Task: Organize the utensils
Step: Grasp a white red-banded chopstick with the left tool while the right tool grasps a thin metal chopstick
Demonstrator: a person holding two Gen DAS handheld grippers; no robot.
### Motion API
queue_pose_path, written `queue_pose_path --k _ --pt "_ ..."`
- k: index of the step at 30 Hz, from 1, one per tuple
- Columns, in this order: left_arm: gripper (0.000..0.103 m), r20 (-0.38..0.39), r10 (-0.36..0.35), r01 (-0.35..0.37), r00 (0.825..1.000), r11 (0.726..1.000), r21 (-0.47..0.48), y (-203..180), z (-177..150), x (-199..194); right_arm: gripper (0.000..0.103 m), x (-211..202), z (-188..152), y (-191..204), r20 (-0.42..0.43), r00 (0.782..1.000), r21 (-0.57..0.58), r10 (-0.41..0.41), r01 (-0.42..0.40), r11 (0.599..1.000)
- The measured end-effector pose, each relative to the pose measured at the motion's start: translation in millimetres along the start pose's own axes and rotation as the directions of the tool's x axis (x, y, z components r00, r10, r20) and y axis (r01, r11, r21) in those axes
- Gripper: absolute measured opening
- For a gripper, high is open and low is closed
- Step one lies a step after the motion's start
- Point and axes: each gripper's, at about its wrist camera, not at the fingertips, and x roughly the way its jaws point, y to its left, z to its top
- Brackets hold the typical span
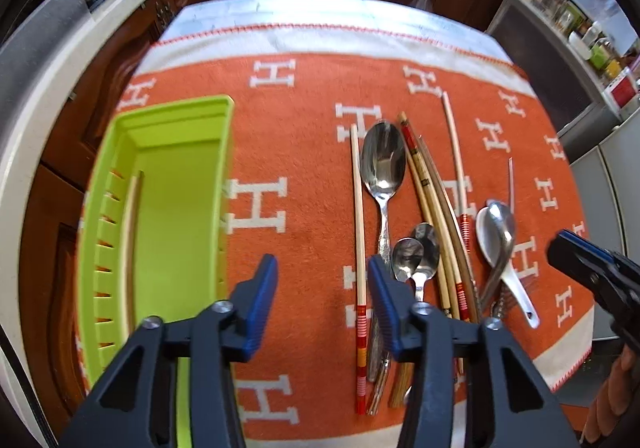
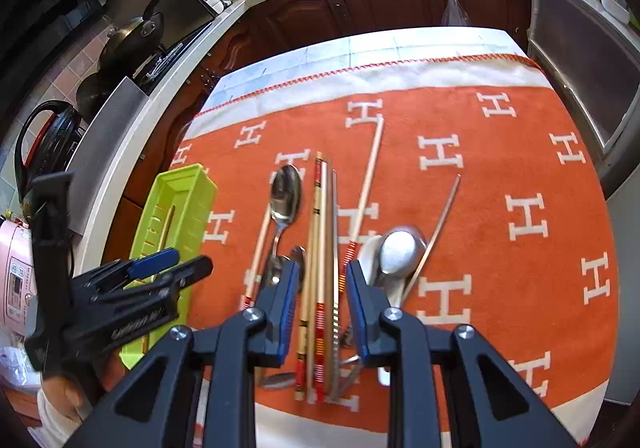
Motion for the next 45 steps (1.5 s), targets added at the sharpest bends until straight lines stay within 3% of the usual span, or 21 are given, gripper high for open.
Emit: queue_pose_path --k 4,11,17,22,28,29,30,31,35,39,45 --pt "0.029 -0.047 -0.003 0.003 0.999 1.0 -0.014 -2.7 3.5 23.5 0.025 4.0 -7.1 -8.7 -0.01 1.0 -0.005 0.017 -0.017 1.0" --pt "0.028 -0.083 0.009 -0.011 0.997 1.0 -0.014 -6.1 9.9 45.8 0.025 11.6 -14.2 -16.8 -0.031 0.999 -0.018 0.04 -0.041 0.999" --pt "0.031 -0.083 0.024 -0.023 0.996 1.0 0.011 -15.9 14.2 54.2 0.025 17.7 -13.3 -18.6 -0.043 0.997 -0.018 0.058 -0.059 0.998" --pt "0.033 -0.048 0.08 -0.076 0.996 0.995 0.069 -28.5 13.6 56.2 0.025 24.6 -11.6 -18.8 -0.059 0.996 -0.014 0.073 -0.074 0.997" --pt "0.032 -0.011 0.072 -0.071 0.997 0.995 0.076 -30.1 9.0 53.0 0.025 38.2 -8.3 -18.6 -0.09 0.992 -0.007 0.087 -0.088 0.996" --pt "0.031 -0.001 0.068 -0.068 0.998 0.994 0.082 -27.8 5.1 50.7 0.025 40.7 -7.6 -18.9 -0.095 0.991 -0.005 0.093 -0.094 0.996" --pt "0.023 0.006 0.063 -0.063 0.998 0.994 0.085 -27.8 3.8 49.5 0.024 43.1 -6.2 -18.5 -0.099 0.99 -0.004 0.097 -0.098 0.995" --pt "0.006 0.015 0.054 -0.056 0.998 0.995 0.087 -27.6 2.2 47.9 0.024 45.6 -4.6 -18.3 -0.103 0.989 -0.002 0.101 -0.102 0.995" --pt "0.003 0.02 0.037 -0.038 0.999 0.997 0.071 -24.2 -3.2 44.9 0.021 56.5 4.9 -18.0 -0.113 0.987 0.009 0.118 -0.117 0.993" --pt "0.003 0.003 0.031 -0.031 1.0 0.998 0.049 -15.4 -3.5 40.7 0.011 72.1 14.6 -19.3 -0.149 0.982 0.025 0.113 -0.111 0.994" --pt "0.003 0.053 -0.003 0.002 0.999 1.0 0.027 3.6 -6.0 -0.5 0.007 84.7 16.2 -21.0 -0.207 0.971 0.045 0.122 -0.115 0.992"
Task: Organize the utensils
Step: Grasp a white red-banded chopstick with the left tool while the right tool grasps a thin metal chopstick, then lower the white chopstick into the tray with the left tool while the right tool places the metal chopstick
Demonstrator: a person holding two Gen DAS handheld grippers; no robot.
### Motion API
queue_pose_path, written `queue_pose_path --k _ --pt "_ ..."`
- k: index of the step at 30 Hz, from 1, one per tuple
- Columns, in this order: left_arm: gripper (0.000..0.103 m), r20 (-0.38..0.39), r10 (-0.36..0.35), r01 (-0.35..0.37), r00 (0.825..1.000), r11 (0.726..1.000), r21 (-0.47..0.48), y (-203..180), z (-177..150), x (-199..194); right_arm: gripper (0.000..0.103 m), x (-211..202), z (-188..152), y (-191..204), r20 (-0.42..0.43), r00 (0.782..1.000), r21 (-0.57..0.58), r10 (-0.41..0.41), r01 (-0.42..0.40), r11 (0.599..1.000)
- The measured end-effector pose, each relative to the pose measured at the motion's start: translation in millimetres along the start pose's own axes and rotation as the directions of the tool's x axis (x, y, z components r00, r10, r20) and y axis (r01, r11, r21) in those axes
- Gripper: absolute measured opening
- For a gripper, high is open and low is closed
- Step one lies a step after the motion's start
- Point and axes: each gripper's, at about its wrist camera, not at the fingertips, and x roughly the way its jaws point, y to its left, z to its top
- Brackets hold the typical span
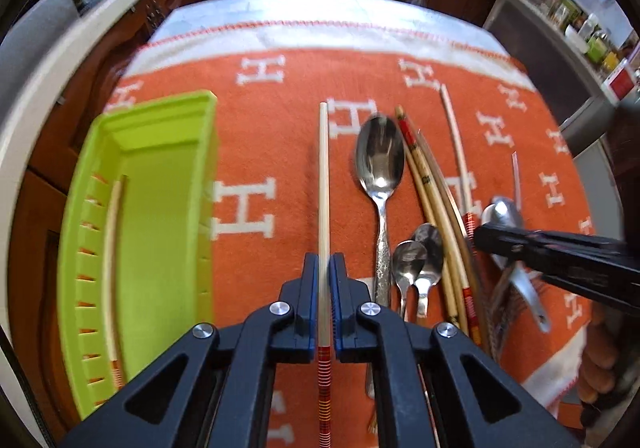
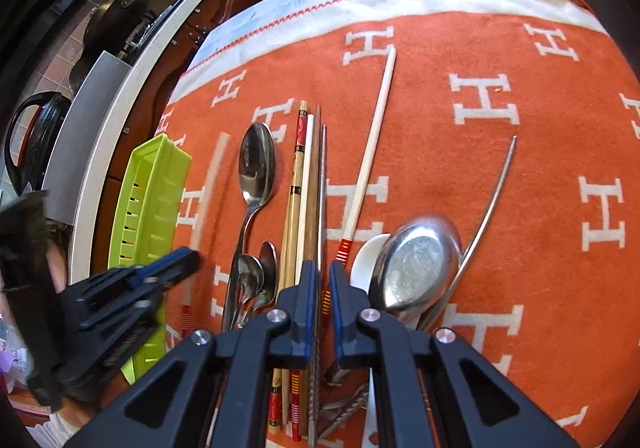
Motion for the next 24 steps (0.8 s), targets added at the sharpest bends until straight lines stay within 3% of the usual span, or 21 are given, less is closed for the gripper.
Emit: queue_pose_path --k 6,10,21,24 --pt "0.003 0.075 0.033 -0.03 0.997 0.999 -0.033 27.2 -2.2 -47.0 0.007 4.1 -1.3 3.4 -0.022 1.0 -0.01 -0.023 0.022 1.0" --pt "0.004 0.097 0.109 -0.102 0.989 0.992 -0.074 52.7 -2.7 -63.5 0.007 5.9 -1.5 12.0 -0.025 0.998 -0.044 -0.063 0.062 0.997" --pt "0.004 0.017 0.197 -0.193 0.98 0.971 -0.144 99.6 -26.6 -46.7 0.008 17.9 -1.2 37.3 -0.039 0.97 -0.177 -0.24 0.23 0.957" --pt "0.004 0.008 0.209 -0.206 0.978 0.968 -0.143 102.8 -31.3 -42.3 0.009 18.7 0.5 34.3 -0.039 0.975 -0.152 -0.22 0.212 0.965"
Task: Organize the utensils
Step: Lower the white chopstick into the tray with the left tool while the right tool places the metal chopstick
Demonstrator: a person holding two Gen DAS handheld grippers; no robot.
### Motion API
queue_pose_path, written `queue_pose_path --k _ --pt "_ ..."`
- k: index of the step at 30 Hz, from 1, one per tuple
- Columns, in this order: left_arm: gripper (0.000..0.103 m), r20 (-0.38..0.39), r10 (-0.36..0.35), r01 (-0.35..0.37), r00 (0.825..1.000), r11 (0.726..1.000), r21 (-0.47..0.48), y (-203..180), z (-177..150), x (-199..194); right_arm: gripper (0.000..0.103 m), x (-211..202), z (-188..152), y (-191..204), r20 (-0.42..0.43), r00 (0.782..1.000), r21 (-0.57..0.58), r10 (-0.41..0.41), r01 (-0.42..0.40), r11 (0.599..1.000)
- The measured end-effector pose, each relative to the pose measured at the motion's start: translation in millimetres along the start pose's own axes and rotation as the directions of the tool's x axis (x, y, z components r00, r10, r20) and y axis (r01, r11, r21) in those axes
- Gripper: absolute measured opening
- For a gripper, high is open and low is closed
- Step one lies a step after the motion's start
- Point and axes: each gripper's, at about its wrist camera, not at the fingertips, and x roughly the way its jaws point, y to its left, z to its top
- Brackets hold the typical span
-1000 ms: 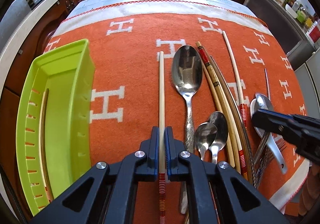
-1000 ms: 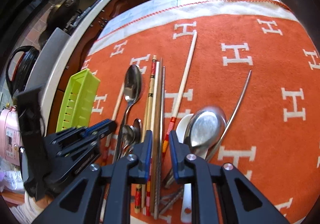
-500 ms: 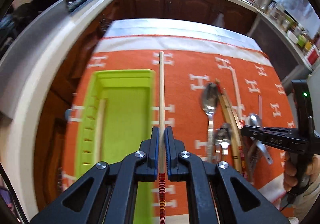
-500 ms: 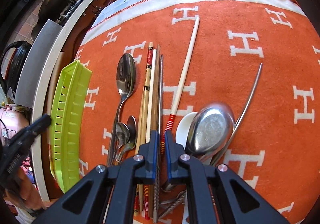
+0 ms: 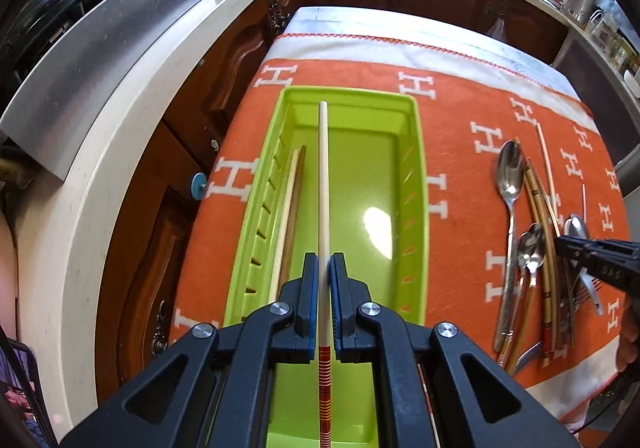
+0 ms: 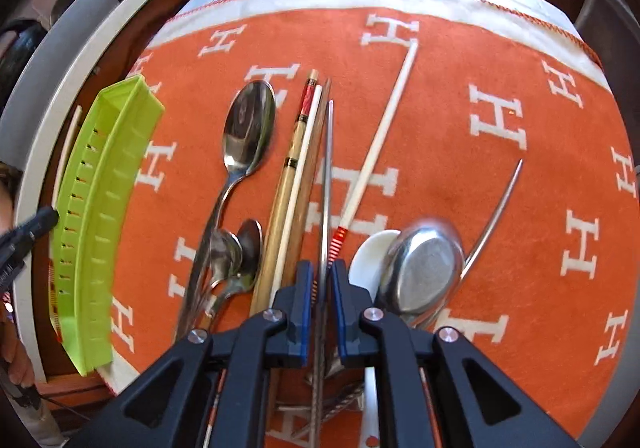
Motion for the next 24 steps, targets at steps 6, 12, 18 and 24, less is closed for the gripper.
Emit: queue_pose_path --k 6,12,18,24 --pt "0.004 0.001 0.017 -0.017 1.0 1.0 0.0 8.2 -4.5 1.3 0.006 -9.8 -4.5 -16.4 0.017 0.999 0.099 0.049 -0.051 0.994" --pt "0.004 -0.006 -0.009 0.009 1.0 1.0 -0.004 17.8 -6.3 6.6 0.005 -41.8 -15.1 -8.0 0.065 0.989 0.13 0.133 -0.141 0.981" --pt "0.008 0.004 -0.041 0.041 0.999 0.999 -0.015 22.9 -6.6 6.9 0.006 -72.0 -10.1 49.7 0.096 0.959 0.039 0.268 -0.273 0.961" --pt "0.014 0.068 0.006 -0.002 0.998 0.999 -0.052 32.1 -2.1 -13.4 0.006 -66.3 3.6 110.1 0.085 0.941 -0.008 0.327 -0.327 0.945"
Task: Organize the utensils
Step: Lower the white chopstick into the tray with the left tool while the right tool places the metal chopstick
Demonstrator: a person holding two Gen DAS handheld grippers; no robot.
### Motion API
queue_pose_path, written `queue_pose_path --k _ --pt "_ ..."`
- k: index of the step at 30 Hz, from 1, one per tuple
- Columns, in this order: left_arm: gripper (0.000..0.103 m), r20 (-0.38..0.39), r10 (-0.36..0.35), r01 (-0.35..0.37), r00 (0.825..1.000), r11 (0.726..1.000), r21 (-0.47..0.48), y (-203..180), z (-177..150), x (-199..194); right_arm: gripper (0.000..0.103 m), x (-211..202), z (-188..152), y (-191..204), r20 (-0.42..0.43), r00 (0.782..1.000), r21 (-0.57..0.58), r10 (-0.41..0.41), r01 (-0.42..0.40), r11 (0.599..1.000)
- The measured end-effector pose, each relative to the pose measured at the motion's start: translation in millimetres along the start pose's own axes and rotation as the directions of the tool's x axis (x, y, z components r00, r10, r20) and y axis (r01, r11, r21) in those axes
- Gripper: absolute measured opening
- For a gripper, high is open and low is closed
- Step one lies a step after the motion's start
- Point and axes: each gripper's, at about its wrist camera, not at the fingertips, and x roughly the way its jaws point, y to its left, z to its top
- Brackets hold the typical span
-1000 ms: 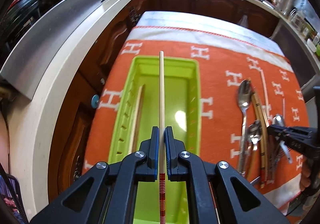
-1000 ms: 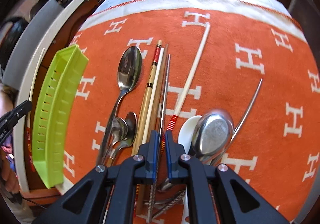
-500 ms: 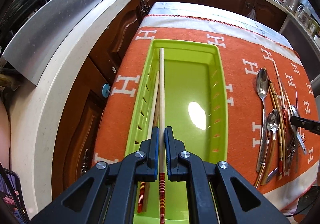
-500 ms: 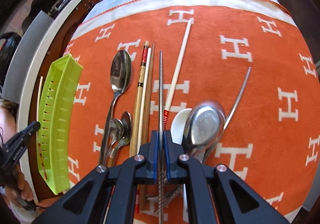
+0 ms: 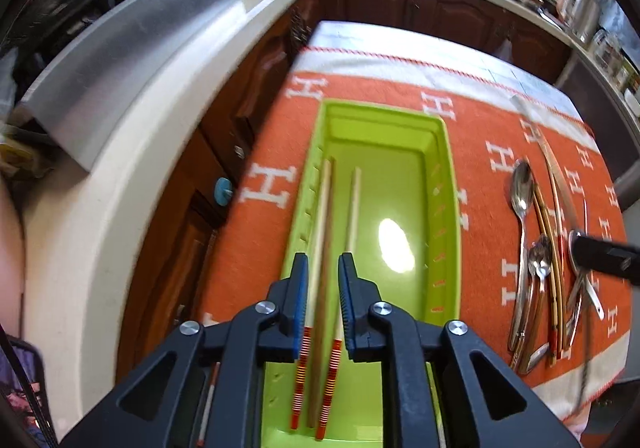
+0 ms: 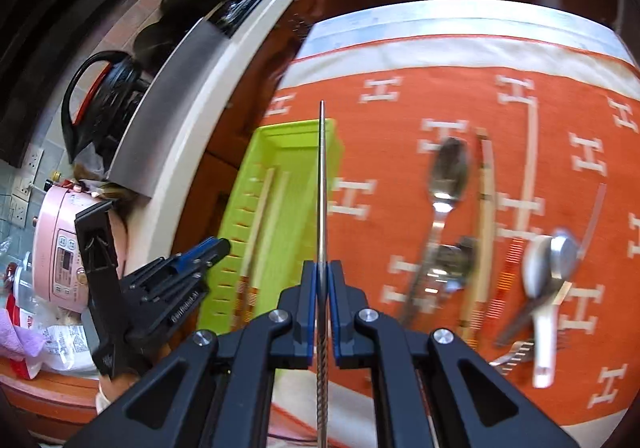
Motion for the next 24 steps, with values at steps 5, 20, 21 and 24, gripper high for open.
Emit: queue_pose_path --k 5,20,21,24 --pt "0.017 0.044 0.067 -0.064 0.997 0.996 -0.058 16.8 -0.6 -13.7 0.006 34.0 4.1 27.2 -0.054 0.998 0.004 0.034 -0.034 0.999" --pt "0.02 0.011 0.07 -0.067 0.998 0.988 -0.142 45.6 -12.1 -10.5 0.008 72.7 7.1 35.0 -0.094 0.995 0.112 0.042 -0.031 0.993" --pt "0.02 0.011 0.069 -0.067 0.998 0.988 -0.14 45.1 -11.9 -10.2 0.008 73.2 6.5 33.8 -0.098 0.994 0.113 0.039 -0.028 0.993" --pt "0.021 0.005 0.063 -0.062 0.998 0.989 -0.133 41.9 -10.9 -8.0 0.008 71.7 3.6 32.7 -0.098 0.995 0.086 0.019 -0.011 0.996"
